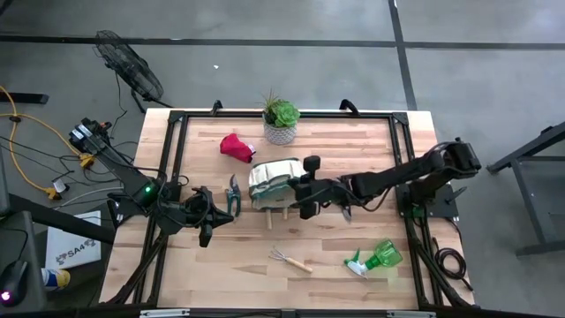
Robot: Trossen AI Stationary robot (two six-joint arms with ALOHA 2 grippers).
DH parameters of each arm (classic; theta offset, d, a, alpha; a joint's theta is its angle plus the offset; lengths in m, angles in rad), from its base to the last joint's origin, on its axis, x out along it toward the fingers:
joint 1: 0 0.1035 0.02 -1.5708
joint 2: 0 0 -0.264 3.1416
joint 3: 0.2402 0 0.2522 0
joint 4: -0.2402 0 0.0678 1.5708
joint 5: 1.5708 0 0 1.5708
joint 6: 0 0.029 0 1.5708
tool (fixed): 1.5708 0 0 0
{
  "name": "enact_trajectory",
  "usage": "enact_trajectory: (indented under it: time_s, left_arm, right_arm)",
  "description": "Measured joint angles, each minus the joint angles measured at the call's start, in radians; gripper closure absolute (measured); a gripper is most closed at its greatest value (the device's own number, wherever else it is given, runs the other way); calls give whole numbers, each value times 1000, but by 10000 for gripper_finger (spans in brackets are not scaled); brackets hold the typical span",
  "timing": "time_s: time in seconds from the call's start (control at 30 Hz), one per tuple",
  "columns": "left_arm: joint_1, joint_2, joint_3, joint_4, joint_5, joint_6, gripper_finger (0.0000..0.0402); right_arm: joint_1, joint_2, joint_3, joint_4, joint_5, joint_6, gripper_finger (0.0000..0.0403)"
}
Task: Pick & Place Garden tools in Gardening bag
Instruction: Adjust the gardening bag
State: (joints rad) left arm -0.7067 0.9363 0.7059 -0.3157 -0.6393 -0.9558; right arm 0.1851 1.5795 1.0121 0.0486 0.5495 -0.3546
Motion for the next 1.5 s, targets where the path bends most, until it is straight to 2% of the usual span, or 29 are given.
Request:
enact_trajectory:
  time_s: [0.23,0.43,0.57,0.7,0.9,1.07,1.17,1.27,1.4,1.5]
  left_arm:
    - [0,0,0,9,1,0,380]
    - [0,0,0,9,1,0,380]
    - [0,0,0,14,2,0,380]
    - [0,0,0,23,3,0,380]
    - [0,0,0,29,4,25,380]
    - [0,3,0,31,-66,229,380]
    - [1,21,0,37,-147,434,380]
    - [6,41,0,58,-177,647,372]
    - [80,94,0,98,-181,806,335]
    - [169,146,0,128,-183,812,298]
  right_arm:
    - [-44,0,207,-330,18,251,398]
    - [-106,0,324,-507,-68,510,399]
    - [-163,0,341,-559,-120,646,399]
    - [-229,0,341,-603,-244,765,399]
    - [-258,0,341,-608,-306,791,399]
    - [-257,0,341,-606,-340,795,399]
    - [-258,0,341,-606,-343,796,399]
    - [-257,0,341,-606,-351,803,399]
    - [-257,0,341,-606,-362,822,399]
    - [-257,-1,341,-606,-365,831,399]
